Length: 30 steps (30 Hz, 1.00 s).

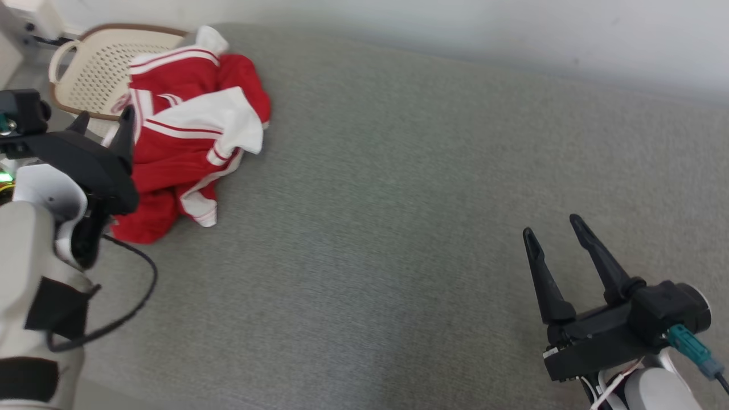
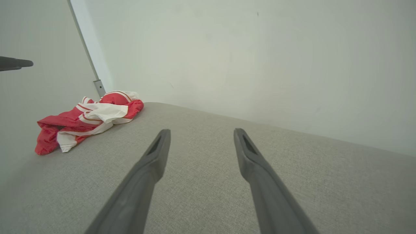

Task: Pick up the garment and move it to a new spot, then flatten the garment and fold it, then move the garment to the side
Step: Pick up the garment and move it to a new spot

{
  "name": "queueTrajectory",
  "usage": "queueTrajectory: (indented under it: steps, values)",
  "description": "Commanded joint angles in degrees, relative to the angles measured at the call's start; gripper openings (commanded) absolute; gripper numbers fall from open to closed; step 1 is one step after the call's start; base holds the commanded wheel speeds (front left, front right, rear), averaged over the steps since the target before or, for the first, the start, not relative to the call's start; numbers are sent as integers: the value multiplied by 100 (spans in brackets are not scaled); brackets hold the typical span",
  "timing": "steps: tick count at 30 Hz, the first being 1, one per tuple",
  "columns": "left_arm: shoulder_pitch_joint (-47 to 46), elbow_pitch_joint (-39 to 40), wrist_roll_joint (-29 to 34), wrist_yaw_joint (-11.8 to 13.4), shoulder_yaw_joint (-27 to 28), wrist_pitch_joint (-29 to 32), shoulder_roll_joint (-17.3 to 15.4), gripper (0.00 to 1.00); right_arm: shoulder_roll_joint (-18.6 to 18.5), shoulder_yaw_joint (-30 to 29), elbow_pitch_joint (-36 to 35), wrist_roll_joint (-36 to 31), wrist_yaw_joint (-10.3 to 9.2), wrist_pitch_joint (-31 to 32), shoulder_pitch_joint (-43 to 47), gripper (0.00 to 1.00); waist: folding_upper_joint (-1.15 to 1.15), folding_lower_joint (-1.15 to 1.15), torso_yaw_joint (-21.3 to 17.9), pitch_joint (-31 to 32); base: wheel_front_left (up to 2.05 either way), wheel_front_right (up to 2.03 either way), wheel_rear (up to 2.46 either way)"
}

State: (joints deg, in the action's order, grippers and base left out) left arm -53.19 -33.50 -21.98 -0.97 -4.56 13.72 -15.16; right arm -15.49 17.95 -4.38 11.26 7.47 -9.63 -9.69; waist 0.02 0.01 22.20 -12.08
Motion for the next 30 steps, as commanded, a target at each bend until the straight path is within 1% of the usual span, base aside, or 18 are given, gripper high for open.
queueTrajectory:
  steps: [1,3,4,7,10,14,18,22,23,24,25,28,30]
  values:
    - [-174,-277,-63,-43,22,117,-87,100,-82,23,-50,48,4,17,-93,100,-2,-1,-546,-576,0,0,0]
    - [-333,-646,-143,-92,73,253,-189,100,-136,59,-93,56,4,35,-177,100,-2,-1,-706,-747,0,0,0]
    - [-393,-778,-168,-103,93,258,-216,100,-164,49,-104,59,4,31,-198,100,-2,-1,-762,-815,0,0,0]
    - [-542,-1151,-210,-152,175,222,-434,100,-224,51,-143,90,4,38,-265,100,-2,-1,-941,-1016,0,0,0]
    - [-651,-1336,-222,-188,191,174,-510,100,-260,35,-174,103,4,35,-304,100,-2,-1,-1030,-1162,0,0,0]
    - [-841,-1627,-209,-210,230,15,-719,100,-320,19,-261,117,4,58,-379,100,-2,-1,-1166,-1442,0,0,0]
    - [-985,-1886,-245,-200,293,-68,-826,100,-375,39,-323,111,4,74,-440,100,-2,-1,-1278,-1691,0,0,0]
    - [-1102,-2070,-243,-157,284,-105,-863,100,-430,-9,-368,127,4,75,-495,100,-2,-1,-1326,-1857,0,0,0]
    - [-1123,-2108,-257,-149,285,-122,-853,73,-440,-21,-368,128,4,65,-487,100,-2,-1,-1324,-1870,0,0,0]
    - [-1141,-2129,-268,-138,294,-167,-862,32,-441,-30,-367,131,4,66,-471,100,-2,-1,-1322,-1880,0,0,0]
    - [-1167,-2136,-262,-109,300,-221,-888,0,-441,-36,-366,134,4,64,-463,100,-2,-1,-1319,-1887,0,0,0]
    - [-1220,-2130,-194,-83,256,-359,-931,0,-414,-53,-344,129,4,80,-456,100,-2,-1,-1298,-1859,0,0,0]
    - [-1287,-2072,-148,-27,264,-575,-1025,0,-398,-54,-325,132,4,82,-465,100,-2,-1,-1276,-1824,0,0,0]
